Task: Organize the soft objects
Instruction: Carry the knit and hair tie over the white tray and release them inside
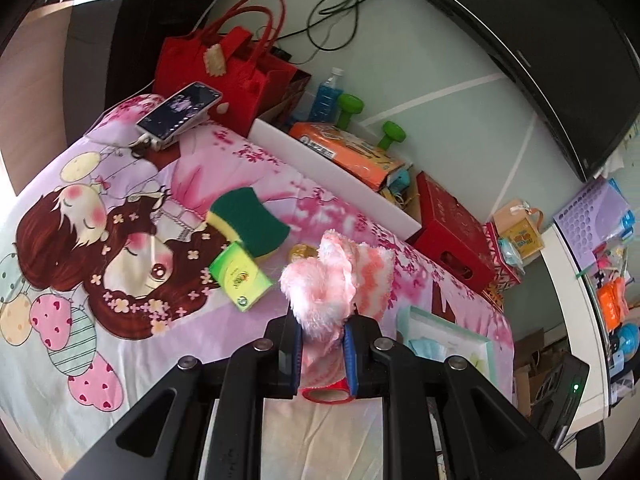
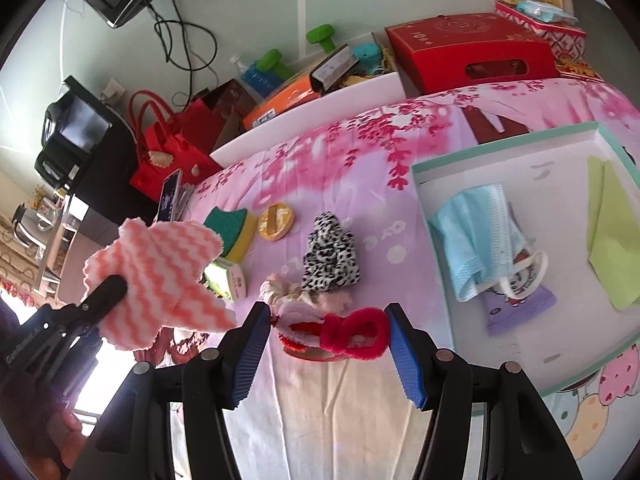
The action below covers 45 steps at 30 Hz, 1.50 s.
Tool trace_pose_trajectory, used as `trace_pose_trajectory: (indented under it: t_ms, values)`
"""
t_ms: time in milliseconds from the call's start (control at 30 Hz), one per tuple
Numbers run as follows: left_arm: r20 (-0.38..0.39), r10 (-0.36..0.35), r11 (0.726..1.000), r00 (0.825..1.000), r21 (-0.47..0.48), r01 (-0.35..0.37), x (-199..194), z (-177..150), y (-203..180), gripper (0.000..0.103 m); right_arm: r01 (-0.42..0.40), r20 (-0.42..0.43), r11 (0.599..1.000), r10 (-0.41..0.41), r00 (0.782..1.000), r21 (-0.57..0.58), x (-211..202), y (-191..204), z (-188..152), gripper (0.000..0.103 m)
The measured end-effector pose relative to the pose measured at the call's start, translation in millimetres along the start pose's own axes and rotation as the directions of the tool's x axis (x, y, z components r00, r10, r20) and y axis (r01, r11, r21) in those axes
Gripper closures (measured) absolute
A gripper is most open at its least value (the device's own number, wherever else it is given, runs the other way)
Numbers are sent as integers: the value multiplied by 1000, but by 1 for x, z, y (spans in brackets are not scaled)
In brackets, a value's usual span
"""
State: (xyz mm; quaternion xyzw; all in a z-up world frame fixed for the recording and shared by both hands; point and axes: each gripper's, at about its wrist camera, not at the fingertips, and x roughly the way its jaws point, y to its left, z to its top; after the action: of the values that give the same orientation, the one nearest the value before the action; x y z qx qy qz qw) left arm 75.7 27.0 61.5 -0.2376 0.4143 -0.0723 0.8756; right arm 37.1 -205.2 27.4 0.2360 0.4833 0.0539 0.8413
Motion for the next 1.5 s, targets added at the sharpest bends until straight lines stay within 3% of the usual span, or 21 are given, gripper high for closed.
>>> trace_pose_trajectory:
  t_ms: [233,333,567,733,900,967,1133,1333,1400,1467,1500]
  values:
    - [-11,-36,998,999,56,36,10,-14,-32,86,50,62,997,-53,997,56,-19,-25,9,41]
    - [-31,-87,992,996,94,89,21,-23,-56,86,80,98,992,-89,991,94,-31,-41,14,41]
    - [-49,-184,956,982,224,190,40,-41,-116,86,203,161,952,-243,956,230,-61,-95,23,41]
    - [-76,-249,914,965,312,260,56,-60,-154,86,284,162,895,-355,921,344,-77,-141,23,41]
    - [-168,-297,877,940,342,338,78,-83,-185,86,337,149,844,-430,891,418,-89,-174,21,41]
    - [-228,-322,858,919,339,385,90,-92,-197,85,341,144,835,-437,888,433,-91,-183,19,41]
    - [-258,-281,856,924,367,363,113,-104,-209,85,344,129,818,-445,886,461,-88,-199,17,41]
    - [-257,-253,868,933,365,336,131,-103,-208,85,331,123,826,-427,896,457,-78,-204,21,41]
    - [-262,-232,876,937,364,318,136,-102,-207,79,332,121,830,-424,897,449,-76,-204,23,41]
    - [-273,-211,880,939,364,304,138,-100,-204,59,323,123,836,-414,902,444,-74,-204,24,40]
    - [-271,-204,883,941,363,296,138,-99,-203,53,314,124,839,-405,906,445,-74,-204,24,39]
